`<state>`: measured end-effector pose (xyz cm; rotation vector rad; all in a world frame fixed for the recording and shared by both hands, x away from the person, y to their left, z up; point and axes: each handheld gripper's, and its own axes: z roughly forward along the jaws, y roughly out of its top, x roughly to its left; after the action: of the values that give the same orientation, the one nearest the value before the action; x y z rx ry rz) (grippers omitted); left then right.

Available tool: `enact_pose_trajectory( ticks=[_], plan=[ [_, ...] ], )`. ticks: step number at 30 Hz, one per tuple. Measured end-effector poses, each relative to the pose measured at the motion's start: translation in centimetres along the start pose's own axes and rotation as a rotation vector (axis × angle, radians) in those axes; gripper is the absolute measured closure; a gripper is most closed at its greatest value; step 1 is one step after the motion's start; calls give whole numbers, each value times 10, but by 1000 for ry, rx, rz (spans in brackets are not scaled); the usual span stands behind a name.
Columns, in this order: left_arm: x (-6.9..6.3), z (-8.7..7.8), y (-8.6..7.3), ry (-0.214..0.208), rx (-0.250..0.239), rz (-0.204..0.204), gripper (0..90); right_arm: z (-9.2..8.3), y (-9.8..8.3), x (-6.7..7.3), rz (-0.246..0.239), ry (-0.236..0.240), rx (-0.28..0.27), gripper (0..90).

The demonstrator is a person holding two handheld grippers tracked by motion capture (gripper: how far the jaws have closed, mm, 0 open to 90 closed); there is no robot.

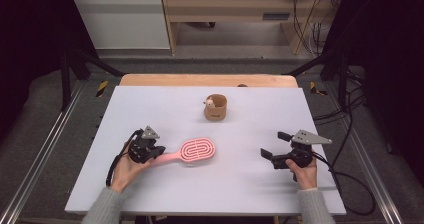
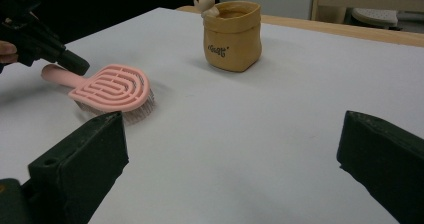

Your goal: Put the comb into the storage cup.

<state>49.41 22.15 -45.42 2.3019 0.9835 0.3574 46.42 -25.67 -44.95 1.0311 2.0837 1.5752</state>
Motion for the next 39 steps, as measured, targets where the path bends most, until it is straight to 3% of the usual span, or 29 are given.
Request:
enact_pose_trajectory(
  ticks=[17, 39],
  plan=[
    [-14, -10, -7, -23, -16, 20, 897, 0, 0, 0, 1, 3, 0, 4],
    [-27, -10, -12, -46, 1, 36, 897, -1, 1, 0, 0, 7, -4, 4]
  ],
)
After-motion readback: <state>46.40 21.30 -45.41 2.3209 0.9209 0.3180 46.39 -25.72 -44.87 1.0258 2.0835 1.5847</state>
